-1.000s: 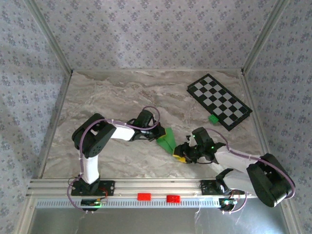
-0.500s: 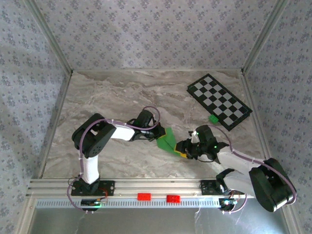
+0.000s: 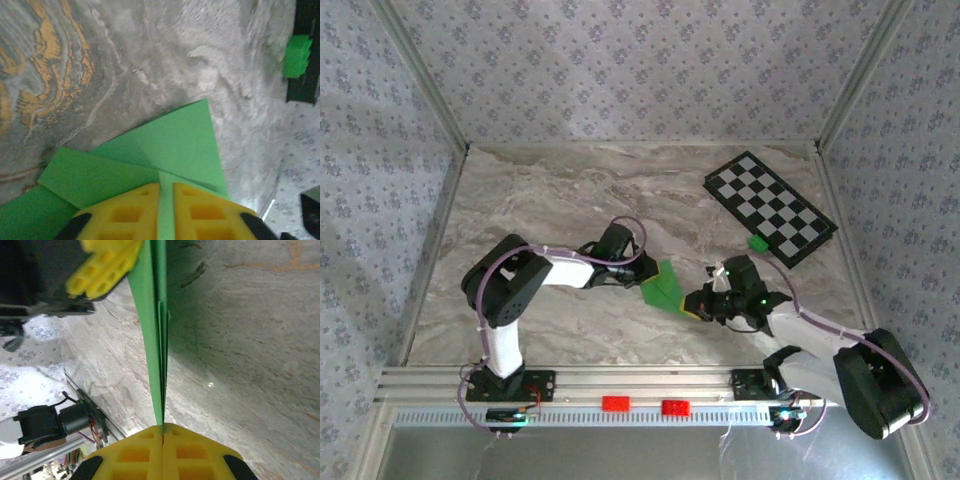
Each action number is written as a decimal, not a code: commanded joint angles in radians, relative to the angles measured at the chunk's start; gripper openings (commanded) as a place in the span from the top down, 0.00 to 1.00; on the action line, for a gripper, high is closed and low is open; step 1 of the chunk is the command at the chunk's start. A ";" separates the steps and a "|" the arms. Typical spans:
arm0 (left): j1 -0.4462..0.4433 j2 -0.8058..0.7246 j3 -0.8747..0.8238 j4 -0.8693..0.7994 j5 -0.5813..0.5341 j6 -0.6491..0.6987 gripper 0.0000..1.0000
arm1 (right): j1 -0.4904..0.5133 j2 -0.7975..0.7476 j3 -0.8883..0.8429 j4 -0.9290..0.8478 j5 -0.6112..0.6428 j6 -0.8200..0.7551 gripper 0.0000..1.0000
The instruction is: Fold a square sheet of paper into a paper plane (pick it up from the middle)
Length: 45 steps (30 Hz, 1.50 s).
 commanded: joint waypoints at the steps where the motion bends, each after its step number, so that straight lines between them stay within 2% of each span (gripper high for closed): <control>1: 0.008 -0.114 -0.006 -0.023 -0.022 0.038 0.79 | 0.026 -0.066 0.048 -0.128 0.061 -0.061 1.00; 5: 0.008 -0.273 -0.032 -0.091 -0.084 0.051 0.76 | 0.068 -0.185 0.097 -0.363 0.262 -0.046 1.00; 9: 0.008 -0.428 -0.060 -0.235 -0.145 0.085 0.75 | 0.111 -0.282 0.106 -0.380 0.354 0.109 1.00; 13: 0.023 -0.535 -0.109 -0.302 -0.202 0.089 0.74 | 0.189 -0.310 0.160 -0.405 0.431 0.125 1.00; 19: 0.055 -0.704 -0.159 -0.384 -0.250 0.111 0.73 | 0.231 -0.202 0.381 -0.606 0.500 -0.077 1.00; 24: 0.124 -0.830 -0.198 -0.473 -0.288 0.143 0.71 | 0.267 -0.149 0.488 -0.744 0.713 -0.270 1.00; 27: 0.188 -0.862 -0.191 -0.529 -0.276 0.161 0.71 | 0.302 -0.126 0.537 -0.833 0.913 -0.351 1.00; 32: 0.280 -0.837 -0.167 -0.528 -0.247 0.160 0.68 | 0.324 -0.085 0.568 -0.867 1.107 -0.453 1.00; 35: 0.334 -0.800 -0.130 -0.540 -0.235 0.145 0.67 | 0.363 -0.008 0.621 -0.898 1.260 -0.515 1.00; 37: 0.365 -0.785 -0.112 -0.544 -0.221 0.131 0.67 | 0.399 0.061 0.657 -0.920 1.357 -0.527 1.00; 41: 0.406 -0.802 -0.092 -0.594 -0.219 0.125 0.66 | 0.462 0.214 0.727 -0.962 1.451 -0.512 1.00; 45: 0.458 -0.868 -0.111 -0.640 -0.248 0.127 0.64 | 0.514 0.360 0.728 -0.923 1.454 -0.512 1.00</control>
